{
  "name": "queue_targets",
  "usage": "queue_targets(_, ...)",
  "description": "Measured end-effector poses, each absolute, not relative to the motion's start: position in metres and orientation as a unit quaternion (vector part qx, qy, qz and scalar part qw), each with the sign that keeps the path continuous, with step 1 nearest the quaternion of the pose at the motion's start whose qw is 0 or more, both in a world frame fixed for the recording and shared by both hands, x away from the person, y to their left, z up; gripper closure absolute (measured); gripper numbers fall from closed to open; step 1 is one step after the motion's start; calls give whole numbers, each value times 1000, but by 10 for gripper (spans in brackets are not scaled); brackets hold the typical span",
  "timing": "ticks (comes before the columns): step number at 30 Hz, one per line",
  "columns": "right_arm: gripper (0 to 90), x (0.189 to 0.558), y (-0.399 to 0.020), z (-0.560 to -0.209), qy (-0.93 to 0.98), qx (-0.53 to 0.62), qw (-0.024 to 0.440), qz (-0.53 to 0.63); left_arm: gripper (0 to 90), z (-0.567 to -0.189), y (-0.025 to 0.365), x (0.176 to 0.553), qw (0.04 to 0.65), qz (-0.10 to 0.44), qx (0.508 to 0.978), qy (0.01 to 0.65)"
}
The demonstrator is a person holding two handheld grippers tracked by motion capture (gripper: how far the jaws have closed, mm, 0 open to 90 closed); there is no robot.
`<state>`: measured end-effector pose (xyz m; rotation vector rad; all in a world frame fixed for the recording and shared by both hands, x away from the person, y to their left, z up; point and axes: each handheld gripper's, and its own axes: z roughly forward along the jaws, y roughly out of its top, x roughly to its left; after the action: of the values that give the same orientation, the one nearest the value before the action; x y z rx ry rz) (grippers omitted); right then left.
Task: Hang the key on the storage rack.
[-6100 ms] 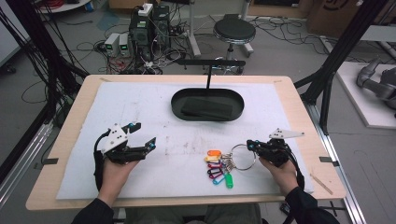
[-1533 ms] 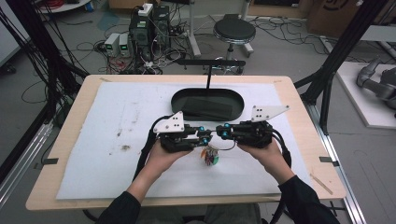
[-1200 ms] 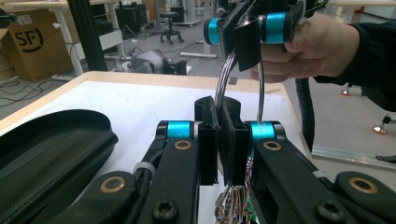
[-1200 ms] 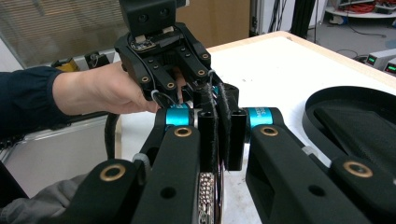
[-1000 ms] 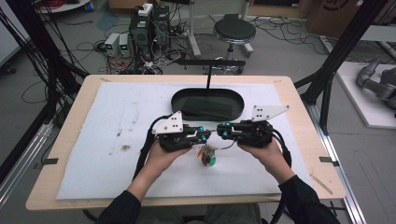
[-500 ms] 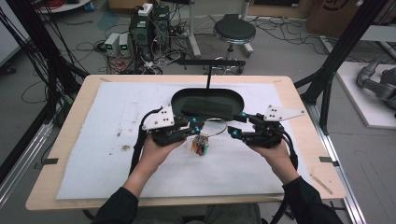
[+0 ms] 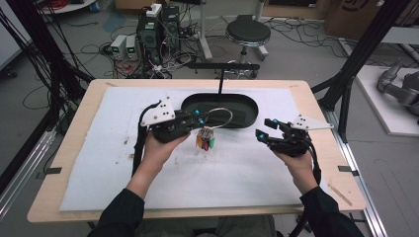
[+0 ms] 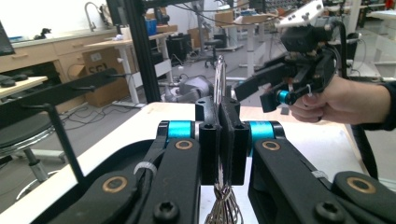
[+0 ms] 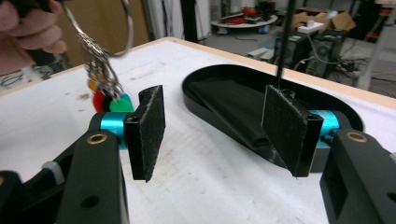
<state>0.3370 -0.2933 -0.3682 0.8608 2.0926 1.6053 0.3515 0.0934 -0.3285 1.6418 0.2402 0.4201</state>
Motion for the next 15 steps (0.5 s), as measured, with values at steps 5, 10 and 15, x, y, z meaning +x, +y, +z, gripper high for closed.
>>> queue_targets(5,401,338,-300,-371,733,318,194,569,866,-321,97,357,655,196,721,112)
queue_targets(10,400,338,-300,-372,734,323,195,565,866,-313,99,363,655,209,717,116)
queue_targets(15,400,339,-300,-373,738,321,199,559,866,-306,101,371,656,217,713,122)
